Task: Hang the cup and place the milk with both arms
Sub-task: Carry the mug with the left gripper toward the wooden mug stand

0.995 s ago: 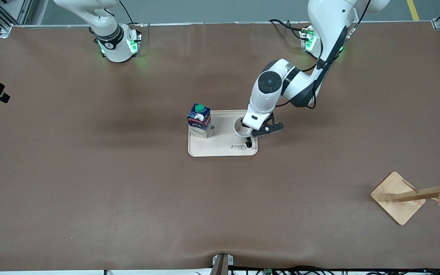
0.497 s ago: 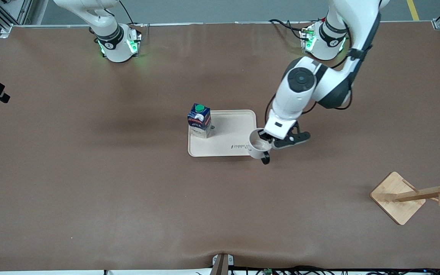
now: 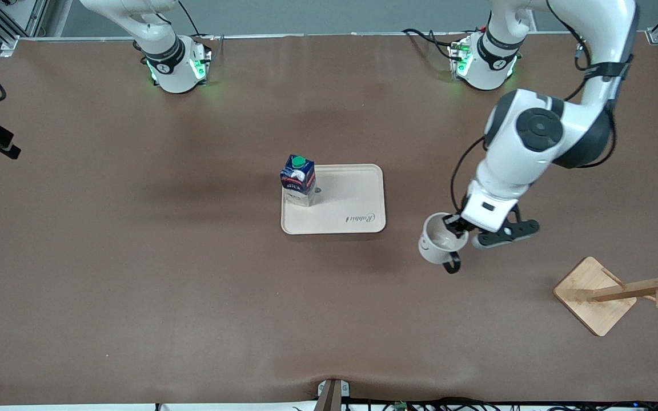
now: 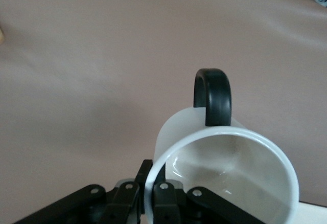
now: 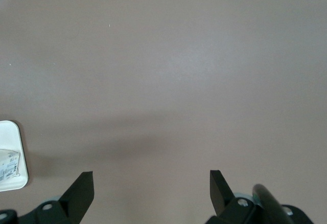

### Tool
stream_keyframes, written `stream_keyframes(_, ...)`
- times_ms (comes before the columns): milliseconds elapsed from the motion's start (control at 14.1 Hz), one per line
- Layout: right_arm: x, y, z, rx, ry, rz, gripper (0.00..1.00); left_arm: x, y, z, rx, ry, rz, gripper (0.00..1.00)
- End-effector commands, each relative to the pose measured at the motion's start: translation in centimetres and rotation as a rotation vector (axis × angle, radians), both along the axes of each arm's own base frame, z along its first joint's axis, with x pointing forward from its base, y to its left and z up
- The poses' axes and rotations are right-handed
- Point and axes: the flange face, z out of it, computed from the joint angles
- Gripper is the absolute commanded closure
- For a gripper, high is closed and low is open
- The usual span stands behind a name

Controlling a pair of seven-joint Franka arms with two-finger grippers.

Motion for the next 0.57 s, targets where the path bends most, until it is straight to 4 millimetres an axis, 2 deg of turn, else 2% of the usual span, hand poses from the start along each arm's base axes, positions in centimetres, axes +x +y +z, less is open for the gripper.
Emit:
stream_keyframes(0,1.8,0.6,-0.6,0.014,0.014,0.005,0.00,1.6,3.9,2.8,0.040,0.009,-0.072,1.00)
stream_keyframes(213,1.4,1.2,-2.0,0.041,0.088,0.008,0.00,2.7,8.0,3.5,0.061,0.013,-0.128,1.00)
stream_keyframes(426,0.9,3.3,-3.8,0.175,0.151,0.019,0.00,3.6,12.6,4.2,0.080,0.005,-0.193,1.00)
stream_keyframes(497,0.9,4.9,-4.0,0.182,0.162,0.045,0.00,3.7,13.4,4.3,0.093,0.007,-0.221,1.00)
